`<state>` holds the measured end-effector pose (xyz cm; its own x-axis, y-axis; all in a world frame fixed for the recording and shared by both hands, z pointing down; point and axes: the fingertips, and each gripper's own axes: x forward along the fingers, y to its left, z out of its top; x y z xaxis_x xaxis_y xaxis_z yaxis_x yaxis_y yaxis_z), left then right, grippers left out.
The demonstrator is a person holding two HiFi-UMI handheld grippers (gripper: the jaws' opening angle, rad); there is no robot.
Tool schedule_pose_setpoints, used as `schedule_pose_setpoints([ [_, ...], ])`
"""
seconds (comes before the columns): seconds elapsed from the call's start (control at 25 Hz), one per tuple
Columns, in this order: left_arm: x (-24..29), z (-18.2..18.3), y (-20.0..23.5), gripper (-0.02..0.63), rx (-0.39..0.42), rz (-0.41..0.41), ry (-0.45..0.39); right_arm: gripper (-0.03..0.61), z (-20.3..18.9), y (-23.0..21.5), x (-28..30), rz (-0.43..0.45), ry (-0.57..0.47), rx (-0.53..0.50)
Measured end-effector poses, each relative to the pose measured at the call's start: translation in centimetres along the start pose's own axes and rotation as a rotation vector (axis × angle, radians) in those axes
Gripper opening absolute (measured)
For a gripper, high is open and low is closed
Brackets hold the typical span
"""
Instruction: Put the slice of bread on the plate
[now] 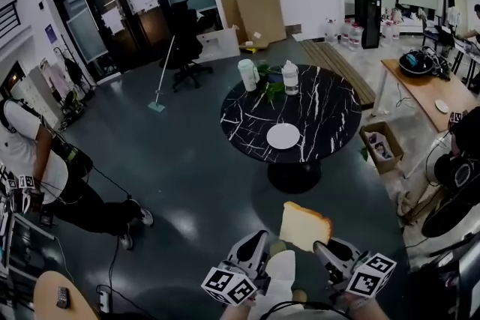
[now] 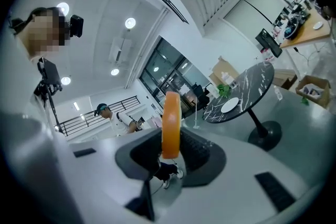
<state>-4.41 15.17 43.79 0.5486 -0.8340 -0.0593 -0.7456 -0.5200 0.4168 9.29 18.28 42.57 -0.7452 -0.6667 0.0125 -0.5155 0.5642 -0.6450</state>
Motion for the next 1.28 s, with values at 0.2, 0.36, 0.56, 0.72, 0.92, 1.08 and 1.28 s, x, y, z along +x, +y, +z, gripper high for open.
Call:
schedule_pose_setpoints([
  [0.2, 3.1, 0.0, 1.6, 0.008, -0.019, -0.021, 0.012, 0.089, 1.4, -1.9, 2.0, -0.025, -0.003, 0.007],
  [0.36, 6.1, 0.5, 3.2, 0.009, -0.019, -0.041, 0.022, 0.089, 2.6, -3.5, 4.5, -0.028, 0.017, -0.001],
  [0.56, 9.6, 1.8, 6.1, 0.009, -0.004, -0.062, 0.009, 0.089, 4.6, -5.6, 8.9, -0.022, 0.033, -0.012],
  [0.72, 11.9, 2.4, 8.6, 0.008, -0.012, -0.066, 0.011, 0.089, 5.8, -6.8, 12.1, -0.018, 0.05, -0.021],
  [0.92, 14.6, 3.3, 11.1, 0.009, -0.016, -0.067, 0.017, 0.089, 7.0, -8.5, 15.2, -0.022, 0.055, -0.014],
  [1.08, 16.4, 3.8, 12.5, 0.009, -0.022, -0.074, 0.023, 0.089, 7.7, -9.8, 16.8, -0.036, 0.06, -0.007],
  [1.28, 18.6, 3.5, 14.3, 0.008, -0.036, -0.084, 0.042, 0.089, 8.7, -11.8, 18.4, -0.07, 0.051, -0.001],
])
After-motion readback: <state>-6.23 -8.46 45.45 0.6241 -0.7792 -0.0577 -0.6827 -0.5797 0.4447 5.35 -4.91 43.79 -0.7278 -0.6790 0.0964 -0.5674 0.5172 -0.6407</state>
